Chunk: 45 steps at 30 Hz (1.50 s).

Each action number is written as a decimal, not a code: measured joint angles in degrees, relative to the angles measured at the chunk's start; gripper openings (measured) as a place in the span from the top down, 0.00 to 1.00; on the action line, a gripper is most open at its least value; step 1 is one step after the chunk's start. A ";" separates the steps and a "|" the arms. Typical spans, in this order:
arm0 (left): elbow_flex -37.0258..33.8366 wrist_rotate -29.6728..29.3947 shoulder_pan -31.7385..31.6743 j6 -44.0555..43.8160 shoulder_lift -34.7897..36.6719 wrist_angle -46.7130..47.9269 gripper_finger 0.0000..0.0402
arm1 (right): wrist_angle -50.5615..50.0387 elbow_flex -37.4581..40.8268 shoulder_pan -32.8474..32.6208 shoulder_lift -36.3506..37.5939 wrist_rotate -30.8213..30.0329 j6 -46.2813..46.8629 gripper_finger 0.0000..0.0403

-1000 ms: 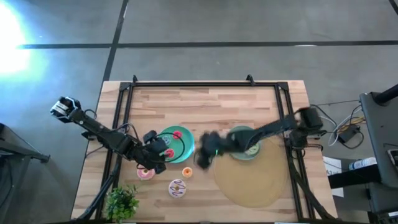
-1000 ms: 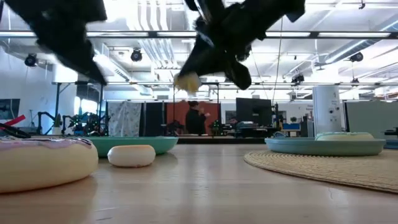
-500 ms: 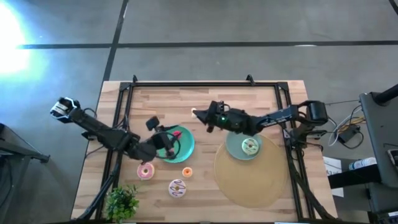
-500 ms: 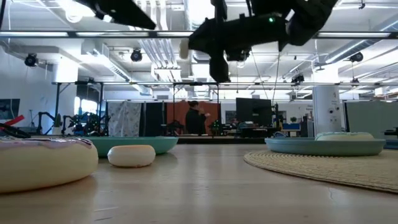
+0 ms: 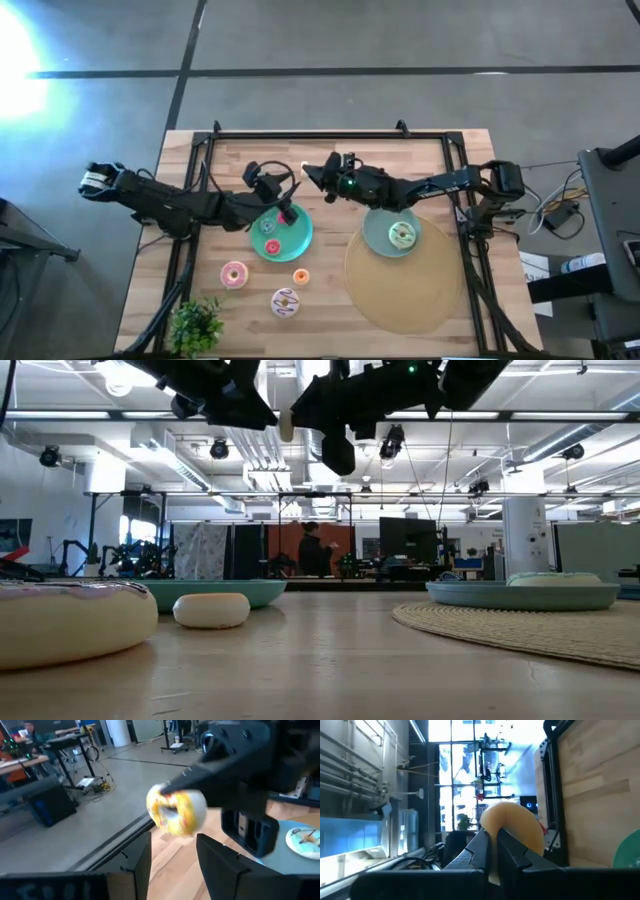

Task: Pick & Place donuts
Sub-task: Put the small yellow donut on the blue plate

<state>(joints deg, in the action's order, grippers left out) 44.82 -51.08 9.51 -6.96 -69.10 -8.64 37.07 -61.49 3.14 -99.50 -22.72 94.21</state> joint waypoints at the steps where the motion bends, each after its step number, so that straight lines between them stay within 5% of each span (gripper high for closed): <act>1: 0.00 0.08 -0.33 -0.20 -0.27 -0.53 0.67 | -0.19 0.00 0.12 0.00 0.04 -0.06 0.97; 18: 2.90 -5.06 -1.44 1.22 -7.64 -4.81 0.64 | -0.10 0.13 0.83 0.00 0.20 0.72 0.97; 38: 2.84 -1.94 -2.18 4.74 -8.00 -7.29 0.63 | -0.77 0.28 1.18 0.00 4.72 1.17 0.97; 45: 2.84 -2.53 -2.18 4.81 -8.00 -7.22 0.71 | -0.80 0.28 1.16 0.00 4.81 -4.69 0.97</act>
<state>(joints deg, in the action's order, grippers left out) 47.66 -53.61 7.33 -2.15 -77.10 -15.86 36.27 -61.21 4.29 -99.50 -17.91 89.52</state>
